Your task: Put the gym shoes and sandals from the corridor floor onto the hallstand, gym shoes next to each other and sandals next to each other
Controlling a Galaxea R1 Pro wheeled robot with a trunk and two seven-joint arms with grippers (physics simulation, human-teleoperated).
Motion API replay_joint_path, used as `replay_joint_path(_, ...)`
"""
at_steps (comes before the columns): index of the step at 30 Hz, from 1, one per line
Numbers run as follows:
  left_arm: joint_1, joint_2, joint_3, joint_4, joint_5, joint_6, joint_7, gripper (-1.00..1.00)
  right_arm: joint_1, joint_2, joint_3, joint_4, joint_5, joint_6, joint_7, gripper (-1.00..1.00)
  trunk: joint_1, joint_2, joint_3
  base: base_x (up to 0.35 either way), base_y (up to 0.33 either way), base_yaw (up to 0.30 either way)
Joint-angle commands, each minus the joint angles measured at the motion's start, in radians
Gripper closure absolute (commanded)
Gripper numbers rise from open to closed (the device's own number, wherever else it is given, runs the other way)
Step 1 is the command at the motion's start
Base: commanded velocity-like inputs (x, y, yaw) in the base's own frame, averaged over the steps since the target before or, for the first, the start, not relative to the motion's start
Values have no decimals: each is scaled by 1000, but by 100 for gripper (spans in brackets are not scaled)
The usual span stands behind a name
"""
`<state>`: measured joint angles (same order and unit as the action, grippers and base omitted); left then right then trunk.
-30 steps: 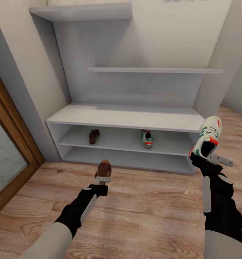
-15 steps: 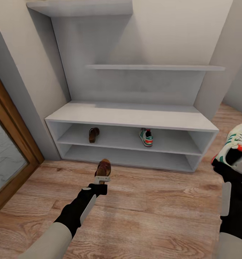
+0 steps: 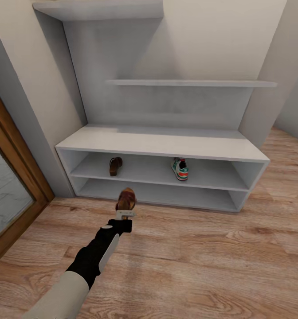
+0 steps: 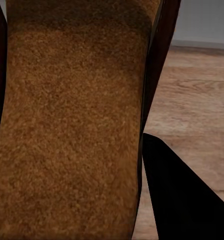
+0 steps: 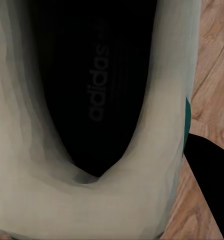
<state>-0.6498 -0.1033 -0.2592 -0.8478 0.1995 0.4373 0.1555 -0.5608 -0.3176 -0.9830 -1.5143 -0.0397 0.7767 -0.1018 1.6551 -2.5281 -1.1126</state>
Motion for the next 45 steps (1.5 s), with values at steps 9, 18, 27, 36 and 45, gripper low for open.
replay_joint_path(9, -2, 2, -2, -4, 9, 6, 24, 100, -1, -5, -2, -1, -3, 9, -6, 100, 0, 0, -1, 82, 0, 0)
replay_joint_path(18, -2, 1, 0, 0, 11, 6, 23, 100, -1, -5, -2, -1, -2, 9, -7, 100, 0, 0, -1, 333, 0, 0)
replay_joint_path(27, -2, 0, 0, 1, 11, 6, 23, 100, -1, -5, -2, -1, 3, 9, -7, 100, 0, 0, -1, 238, 0, 0)
replay_joint_path(36, -2, 0, -1, 7, 13, 5, 22, 100, -1, -5, -2, -1, 7, 9, -7, 100, 0, 0, -1, 140, 9, 0)
replay_joint_path(45, -1, 2, 34, 47, 12, 3, 22, 100, -1, -5, -2, -1, 8, 9, -7, 100, 0, 0, -1, 333, 66, 0)
